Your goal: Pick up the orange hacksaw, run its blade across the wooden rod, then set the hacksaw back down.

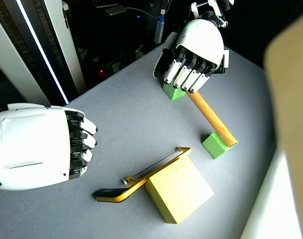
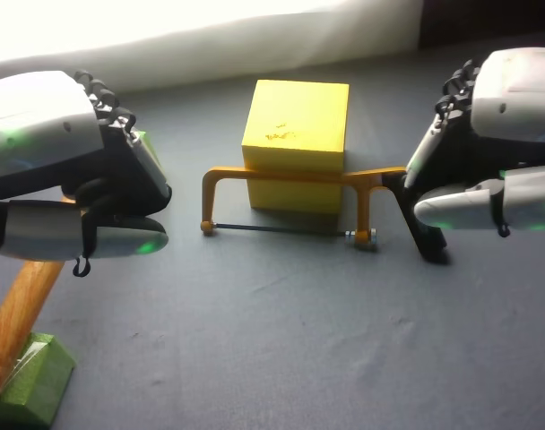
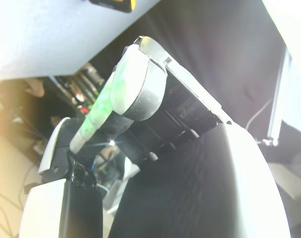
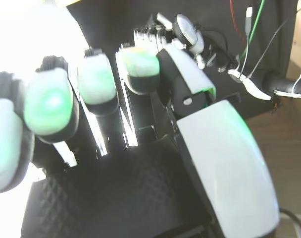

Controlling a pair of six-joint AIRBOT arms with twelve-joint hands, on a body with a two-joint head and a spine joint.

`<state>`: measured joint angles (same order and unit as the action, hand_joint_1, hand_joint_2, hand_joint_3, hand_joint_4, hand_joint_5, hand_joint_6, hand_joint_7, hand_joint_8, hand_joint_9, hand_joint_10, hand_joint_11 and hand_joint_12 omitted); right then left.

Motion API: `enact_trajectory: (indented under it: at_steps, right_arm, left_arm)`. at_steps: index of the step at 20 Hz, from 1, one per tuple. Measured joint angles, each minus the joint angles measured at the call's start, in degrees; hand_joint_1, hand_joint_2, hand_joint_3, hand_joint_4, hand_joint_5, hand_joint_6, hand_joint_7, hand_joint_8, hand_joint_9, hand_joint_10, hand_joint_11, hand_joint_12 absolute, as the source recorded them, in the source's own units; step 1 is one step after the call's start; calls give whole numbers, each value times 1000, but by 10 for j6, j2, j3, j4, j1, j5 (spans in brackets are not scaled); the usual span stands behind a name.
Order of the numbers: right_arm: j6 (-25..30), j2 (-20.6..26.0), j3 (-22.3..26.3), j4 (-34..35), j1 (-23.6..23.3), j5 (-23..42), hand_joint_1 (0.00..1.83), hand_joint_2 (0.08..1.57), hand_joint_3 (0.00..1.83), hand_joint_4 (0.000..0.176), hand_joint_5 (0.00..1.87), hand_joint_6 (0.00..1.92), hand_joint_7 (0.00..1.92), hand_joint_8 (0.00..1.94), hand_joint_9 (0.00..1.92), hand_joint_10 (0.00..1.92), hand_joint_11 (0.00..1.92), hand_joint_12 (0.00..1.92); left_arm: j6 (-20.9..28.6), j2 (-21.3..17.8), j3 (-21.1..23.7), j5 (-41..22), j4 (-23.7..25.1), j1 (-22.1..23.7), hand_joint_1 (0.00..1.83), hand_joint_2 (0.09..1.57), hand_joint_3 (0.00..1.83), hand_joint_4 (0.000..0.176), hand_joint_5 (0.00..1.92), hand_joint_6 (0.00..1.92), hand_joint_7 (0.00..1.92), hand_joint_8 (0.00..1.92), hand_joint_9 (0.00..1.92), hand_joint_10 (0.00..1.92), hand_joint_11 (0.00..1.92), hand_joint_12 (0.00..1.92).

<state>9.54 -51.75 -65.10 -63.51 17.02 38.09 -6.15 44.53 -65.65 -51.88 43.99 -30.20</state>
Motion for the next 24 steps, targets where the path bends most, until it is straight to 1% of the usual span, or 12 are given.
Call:
enact_trajectory:
  at_steps: [2,5,10,12,13,14,16,17,20,21,22,24]
  right_arm:
    - [-2,-3,0,0,-2,-5,91,1056,15,0,4,1,51,3,65,6,0,361]
    - [-2,-12,0,2,-2,-5,118,1067,5,0,11,0,66,0,77,2,0,352]
    - [36,-9,0,-1,-6,-14,116,1075,3,0,57,8,101,5,108,4,0,445]
    - [61,0,4,-2,-15,-25,184,1065,0,0,81,9,116,6,128,7,0,496]
    - [89,7,7,-1,-23,-32,203,1060,0,0,76,4,105,2,124,3,0,472]
    - [107,18,16,11,-27,-47,241,1052,0,0,92,5,122,5,141,6,0,520]
    - [119,34,30,43,-27,-63,401,1055,1,0,113,7,131,3,148,4,0,554]
    - [149,39,30,54,-22,-63,465,1057,0,0,125,10,140,6,152,5,0,557]
    - [224,61,29,55,-9,-87,541,1127,10,0,112,1,127,1,154,1,0,573]
    - [250,69,28,84,-1,-93,656,1154,9,0,119,4,137,4,156,2,0,539]
    - [257,76,28,115,14,-92,714,1163,7,0,109,2,127,1,143,1,0,488]
    - [260,85,29,151,41,-93,748,1180,9,0,98,0,120,0,139,0,0,487]
  left_arm:
    - [-1,0,-3,1,0,-2,0,1223,15,0,1,0,0,0,17,4,0,146]
    - [0,0,-4,-3,-1,-4,0,1246,5,0,0,0,0,0,0,0,0,5]
    - [0,0,-25,-2,4,-14,0,1247,3,0,12,5,0,0,0,0,0,0]
    - [0,-4,-36,-3,18,-14,0,1246,2,0,31,11,19,7,32,12,35,16]
    - [0,-9,-37,-2,35,-13,0,1244,1,0,41,14,31,11,39,13,33,15]
    - [5,-12,-39,0,54,-5,0,1242,0,0,49,15,35,11,40,13,26,13]
    - [12,-12,-44,1,68,5,0,1252,4,0,50,11,34,8,35,7,15,9]
    - [11,-14,-45,5,73,7,0,1254,4,0,51,11,37,8,44,10,27,15]
    - [12,-46,-9,78,82,15,0,1253,3,0,44,5,49,10,60,13,28,17]
    - [13,-68,18,125,75,26,7,1260,4,0,42,3,47,7,67,12,36,23]
    - [16,-80,34,155,69,33,12,1262,5,0,42,3,40,3,66,10,36,23]
    - [26,-99,50,198,87,40,2,1261,3,0,48,5,50,6,65,9,36,24]
